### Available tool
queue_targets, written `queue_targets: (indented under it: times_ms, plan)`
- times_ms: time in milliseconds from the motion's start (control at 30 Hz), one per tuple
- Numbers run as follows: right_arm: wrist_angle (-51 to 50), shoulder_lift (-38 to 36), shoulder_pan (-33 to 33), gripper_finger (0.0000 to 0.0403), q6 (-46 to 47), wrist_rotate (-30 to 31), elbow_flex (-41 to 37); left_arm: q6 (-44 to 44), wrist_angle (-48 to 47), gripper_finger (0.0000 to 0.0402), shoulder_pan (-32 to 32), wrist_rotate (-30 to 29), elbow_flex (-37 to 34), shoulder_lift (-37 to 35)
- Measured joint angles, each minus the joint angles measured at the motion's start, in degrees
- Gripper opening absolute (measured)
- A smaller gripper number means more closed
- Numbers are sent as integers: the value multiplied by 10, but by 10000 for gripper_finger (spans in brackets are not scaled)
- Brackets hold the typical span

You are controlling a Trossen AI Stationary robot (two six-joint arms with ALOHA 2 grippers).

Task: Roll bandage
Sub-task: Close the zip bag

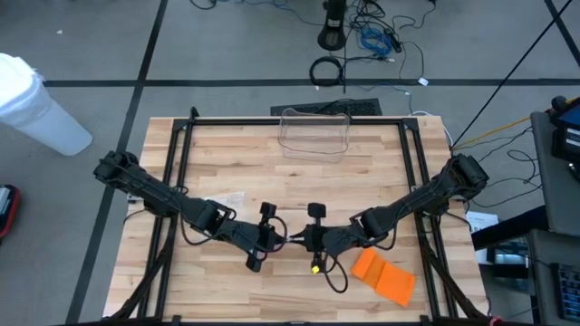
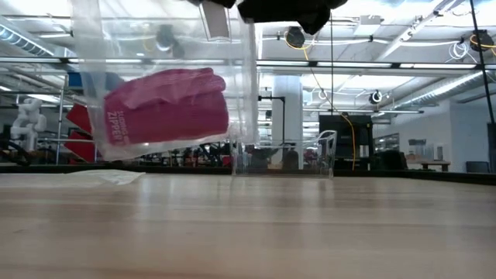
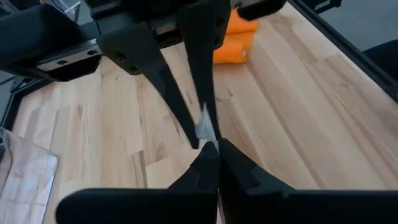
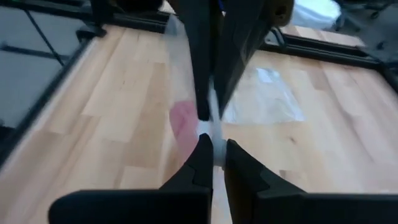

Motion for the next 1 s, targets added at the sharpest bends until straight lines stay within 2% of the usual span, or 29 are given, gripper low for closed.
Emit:
queue_targets:
  times_ms: [100, 233, 300, 467, 600, 767, 1000]
  plan:
    - [-10, 1, 3, 22, -26, 45, -4, 0, -3, 0, -1, 2, 1, -2]
    - [-13, -1, 14, 62, -42, 109, -6, 0, -11, 0, -4, 16, 1, -3]
    - [-15, -3, 19, 84, -42, 121, -5, 0, -10, 0, -7, 15, 2, -3]
    - [-15, -3, 26, 128, -44, 118, -4, 0, -10, 0, -9, 11, 2, -3]
    - [-12, -3, 32, 148, -46, 96, -4, 0, -10, 0, -9, 8, 2, -3]
    - [-7, -3, 35, 154, -49, -9, -3, 0, -10, 0, -8, 4, 2, -2]
    - [13, -1, 22, 150, -40, -7, -2, 0, -5, 0, -7, 2, 2, -2]
